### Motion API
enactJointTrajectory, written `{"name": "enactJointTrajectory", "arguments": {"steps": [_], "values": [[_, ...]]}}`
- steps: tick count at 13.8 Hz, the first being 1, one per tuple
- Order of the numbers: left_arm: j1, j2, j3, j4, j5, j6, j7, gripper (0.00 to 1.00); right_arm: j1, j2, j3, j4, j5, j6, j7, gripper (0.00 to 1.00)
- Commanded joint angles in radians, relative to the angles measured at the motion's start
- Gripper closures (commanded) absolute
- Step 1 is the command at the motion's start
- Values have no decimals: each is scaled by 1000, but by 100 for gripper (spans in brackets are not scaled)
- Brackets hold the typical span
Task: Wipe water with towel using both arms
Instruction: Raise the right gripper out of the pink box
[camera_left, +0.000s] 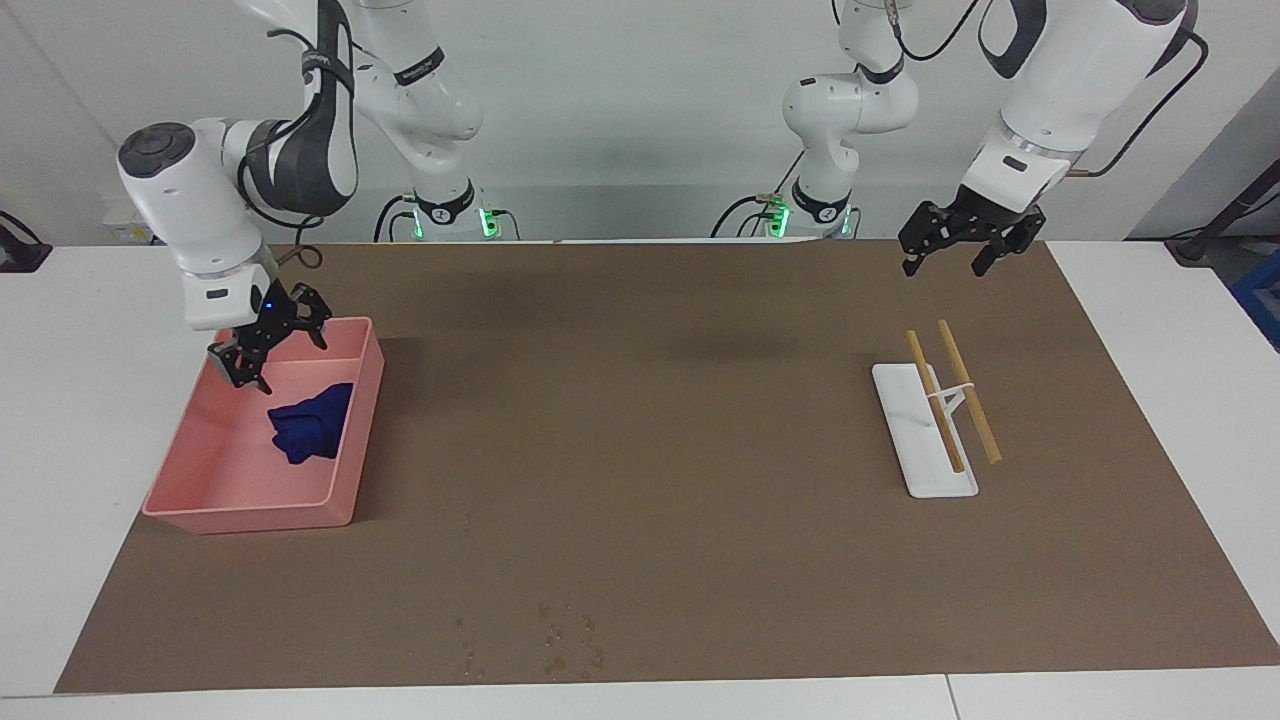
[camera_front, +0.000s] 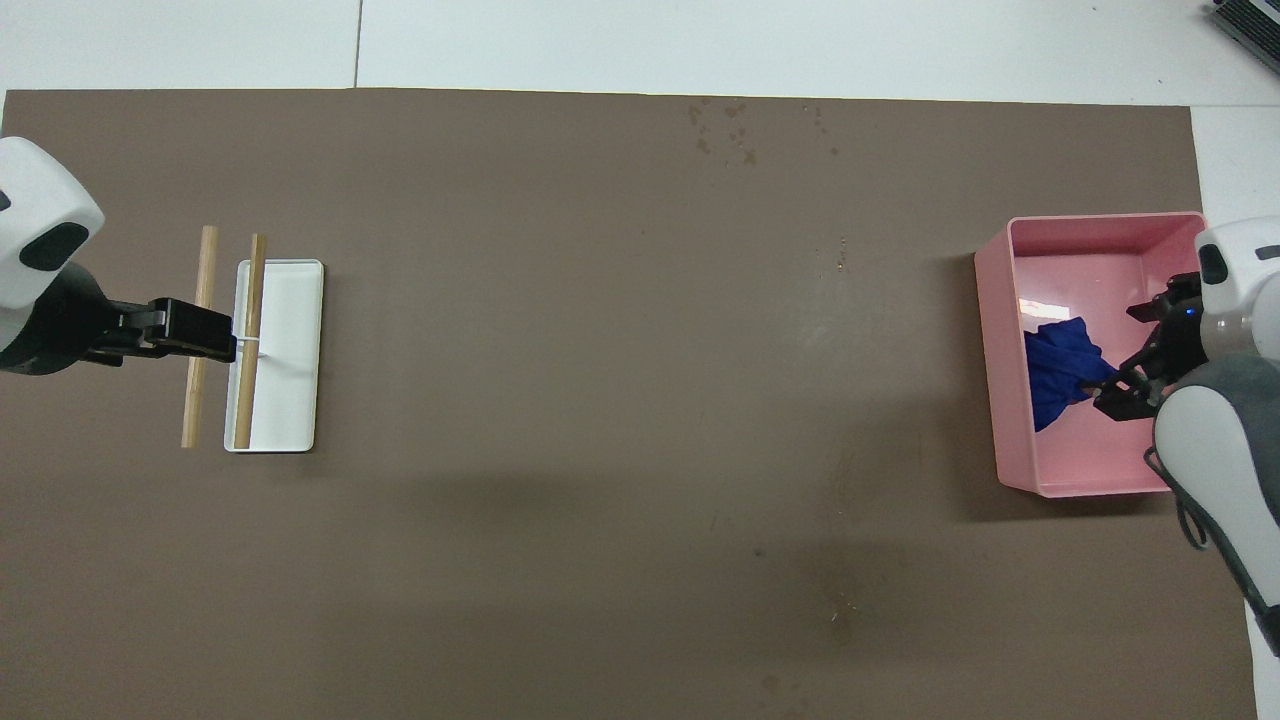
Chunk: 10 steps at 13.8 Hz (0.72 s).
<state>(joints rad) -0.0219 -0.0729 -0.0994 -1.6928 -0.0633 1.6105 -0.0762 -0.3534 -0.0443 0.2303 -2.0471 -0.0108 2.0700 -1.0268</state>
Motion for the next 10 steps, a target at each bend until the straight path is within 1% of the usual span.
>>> {"name": "enactJointTrajectory", "arguments": {"steps": [1, 4, 6, 8, 10], "values": [[-12, -2, 10, 7, 22, -18, 9, 0, 48, -46, 3, 54, 29, -141, 186, 0], [-12, -2, 10, 7, 22, -18, 9, 0, 120, -75, 3, 129, 92, -292, 368, 0], [-12, -2, 10, 7, 22, -18, 9, 0, 166, -126, 3, 153, 92, -353, 448, 0], [-12, -2, 10, 7, 22, -18, 10, 0, 180, -169, 1, 156, 98, -402, 537, 0], [-12, -2, 10, 7, 22, -18, 9, 0, 182, -209, 4, 191, 144, -459, 661, 0]]}}
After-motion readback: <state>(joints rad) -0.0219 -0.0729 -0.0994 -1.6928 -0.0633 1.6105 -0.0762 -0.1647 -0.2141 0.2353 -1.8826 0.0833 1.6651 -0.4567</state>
